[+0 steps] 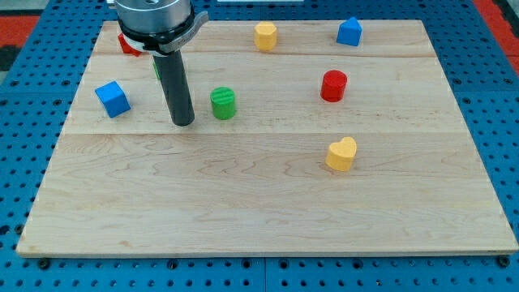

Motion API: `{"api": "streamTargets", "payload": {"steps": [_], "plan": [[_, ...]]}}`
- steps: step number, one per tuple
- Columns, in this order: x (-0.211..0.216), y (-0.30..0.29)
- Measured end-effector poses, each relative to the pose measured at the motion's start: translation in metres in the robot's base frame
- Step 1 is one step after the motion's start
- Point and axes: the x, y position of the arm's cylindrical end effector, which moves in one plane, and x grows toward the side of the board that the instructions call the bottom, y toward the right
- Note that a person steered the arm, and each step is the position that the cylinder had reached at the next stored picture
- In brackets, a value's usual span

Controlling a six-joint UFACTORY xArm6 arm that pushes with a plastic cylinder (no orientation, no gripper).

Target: Place the circles in a diagonal line

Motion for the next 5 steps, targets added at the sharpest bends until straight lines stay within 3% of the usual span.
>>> {"api": "streamTargets", "payload": {"steps": [2, 3, 5], "plan": [[0.022, 0.013], [0.029, 0.075], [-0.053, 0.168]]}}
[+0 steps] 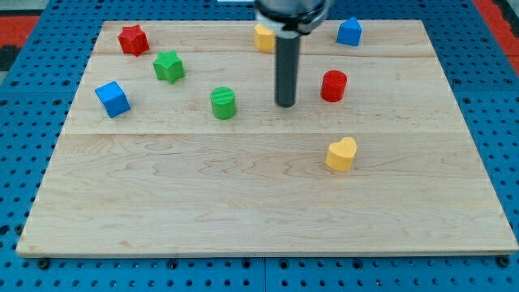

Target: Place the circles in a diagonal line

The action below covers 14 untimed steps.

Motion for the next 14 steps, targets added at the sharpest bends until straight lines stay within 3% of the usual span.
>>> {"api": "streamTargets", "payload": {"steps": [1, 3, 6, 8, 9, 11, 12, 14], "plan": [[-0.022, 0.013], [-0.017, 0.115], [-0.04, 0.1], [-0.04, 0.13], [-0.04, 0.114], [-0.028, 0.013], [0.012, -0.095], [0.018, -0.109]]}}
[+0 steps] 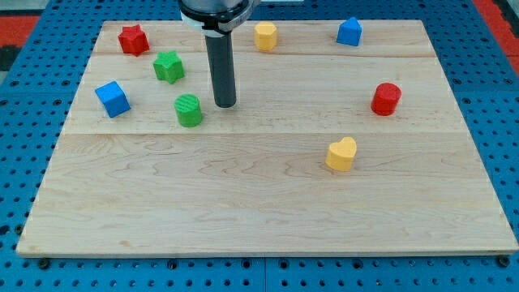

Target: Place the circles in a diagonal line

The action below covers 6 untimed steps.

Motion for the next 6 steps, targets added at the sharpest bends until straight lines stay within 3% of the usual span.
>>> {"api": "streamTargets", "payload": {"steps": [4, 5, 6], "plan": [[0.0, -0.013], [0.02, -0.051], [-0.001, -0.066]]}}
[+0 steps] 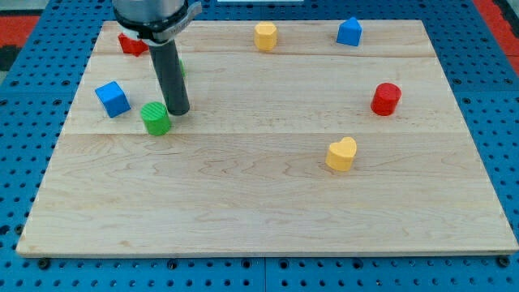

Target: Place the circles in a diagonal line

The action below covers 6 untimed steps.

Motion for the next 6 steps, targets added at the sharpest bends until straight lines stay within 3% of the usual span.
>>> {"api": "streamTargets", "payload": {"steps": [1, 2, 3, 4, 5, 6], "plan": [[0.002, -0.037], [0.078, -0.042], [0.091, -0.042], [0.107, 0.0], [0.144, -0.005], [0.151, -0.032]]}}
